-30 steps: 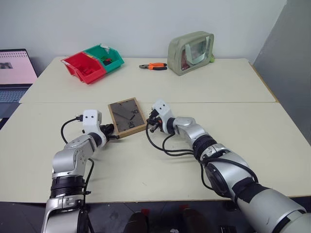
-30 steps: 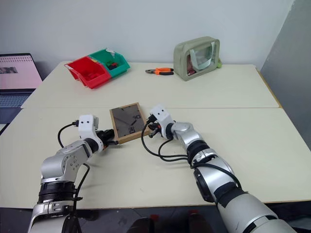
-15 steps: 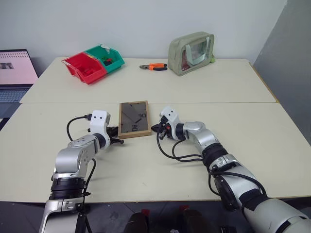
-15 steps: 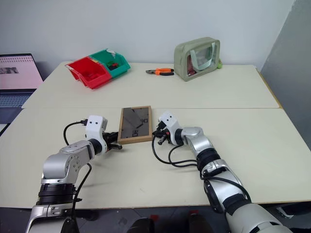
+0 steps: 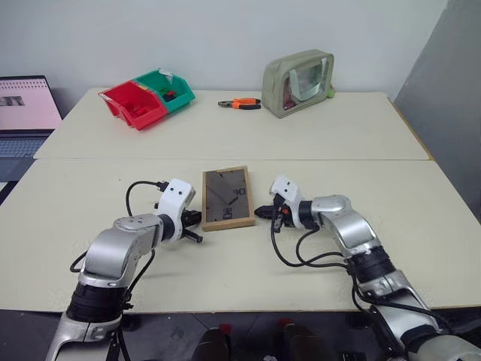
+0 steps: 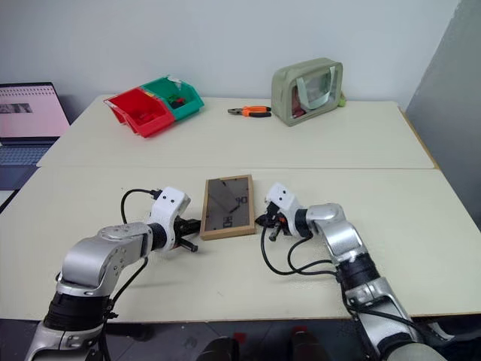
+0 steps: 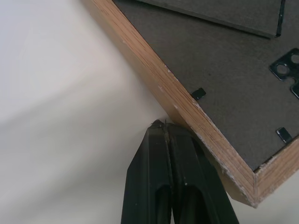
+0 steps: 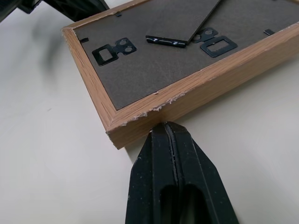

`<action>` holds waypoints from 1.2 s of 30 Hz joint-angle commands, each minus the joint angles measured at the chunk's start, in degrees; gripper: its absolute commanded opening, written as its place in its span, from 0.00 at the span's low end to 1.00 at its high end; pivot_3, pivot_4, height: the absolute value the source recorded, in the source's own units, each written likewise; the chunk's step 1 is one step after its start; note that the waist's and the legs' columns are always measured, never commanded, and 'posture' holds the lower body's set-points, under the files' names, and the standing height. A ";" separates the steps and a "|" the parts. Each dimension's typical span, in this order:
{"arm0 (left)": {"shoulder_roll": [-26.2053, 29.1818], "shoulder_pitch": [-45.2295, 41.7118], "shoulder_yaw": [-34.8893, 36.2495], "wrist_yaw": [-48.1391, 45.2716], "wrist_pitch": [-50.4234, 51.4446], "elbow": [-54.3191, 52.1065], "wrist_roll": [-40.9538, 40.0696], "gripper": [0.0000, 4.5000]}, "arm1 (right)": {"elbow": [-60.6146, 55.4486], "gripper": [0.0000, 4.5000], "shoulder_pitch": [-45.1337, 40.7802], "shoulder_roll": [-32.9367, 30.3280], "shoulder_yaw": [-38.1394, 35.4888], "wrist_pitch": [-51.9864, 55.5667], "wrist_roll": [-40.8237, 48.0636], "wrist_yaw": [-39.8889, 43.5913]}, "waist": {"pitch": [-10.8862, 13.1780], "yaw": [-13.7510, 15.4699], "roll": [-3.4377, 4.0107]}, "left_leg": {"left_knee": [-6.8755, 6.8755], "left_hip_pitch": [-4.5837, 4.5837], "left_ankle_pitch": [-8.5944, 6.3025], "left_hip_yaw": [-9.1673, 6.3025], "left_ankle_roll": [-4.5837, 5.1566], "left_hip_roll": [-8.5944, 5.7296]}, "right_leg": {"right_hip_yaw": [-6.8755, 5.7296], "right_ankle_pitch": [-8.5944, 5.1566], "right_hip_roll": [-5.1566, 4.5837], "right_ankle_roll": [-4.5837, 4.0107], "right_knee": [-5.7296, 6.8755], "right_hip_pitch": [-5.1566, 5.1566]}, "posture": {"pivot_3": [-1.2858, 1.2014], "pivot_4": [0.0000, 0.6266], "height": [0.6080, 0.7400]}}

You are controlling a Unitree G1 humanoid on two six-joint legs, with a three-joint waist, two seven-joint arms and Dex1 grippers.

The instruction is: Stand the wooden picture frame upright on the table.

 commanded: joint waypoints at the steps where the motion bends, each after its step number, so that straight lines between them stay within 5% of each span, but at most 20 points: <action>1: 1.34 2.72 -4.84 -6.38 2.80 -6.80 -5.98 0.01 | -9.87 0.00 1.51 -1.14 2.81 1.65 3.46 2.64 | 0.00 -0.21 0.00 | 0.00 0.01 0.00 0.00 0.00 0.00 | 0.00 0.00 0.01 0.00 0.00 0.00 | 0.52 0.24 1.00; 9: 2.24 5.69 -2.90 -6.49 6.31 -10.01 -8.55 0.01 | -17.92 0.00 6.52 -9.87 3.71 5.50 6.15 6.35 | 0.00 -0.39 0.00 | 0.01 0.02 0.00 0.02 0.01 0.00 | 0.03 -0.02 0.02 0.01 -0.04 0.04 | 0.52 0.24 1.00; 17: 9.20 8.18 -1.08 -9.15 2.43 -7.44 -7.65 0.01 | -7.66 0.00 3.18 -15.66 4.09 -2.99 3.98 7.52 | 0.00 -0.48 -0.01 | 0.01 0.06 -0.01 0.05 0.01 -0.01 | 0.05 -0.13 0.03 0.21 -0.05 0.05 | 0.52 0.24 1.00; 27: 10.08 6.17 5.71 -15.12 -2.06 0.36 -13.28 0.01 | 10.21 0.00 -4.80 -10.66 2.75 -13.27 0.74 -0.47 | 0.03 -0.89 0.03 | 0.00 0.11 0.00 0.11 0.02 0.02 | 0.09 -0.12 0.23 0.16 -0.02 0.02 | 0.52 0.24 1.00; 36: 5.37 2.44 26.71 -15.86 23.53 8.05 -34.55 0.44 | 7.24 0.00 -2.25 -11.23 2.67 -13.25 0.88 -0.22 | 0.03 -0.74 0.02 | 0.03 -0.06 0.00 0.01 0.03 0.04 | -0.02 -0.03 0.04 0.01 -0.01 -0.03 | 0.52 0.24 1.00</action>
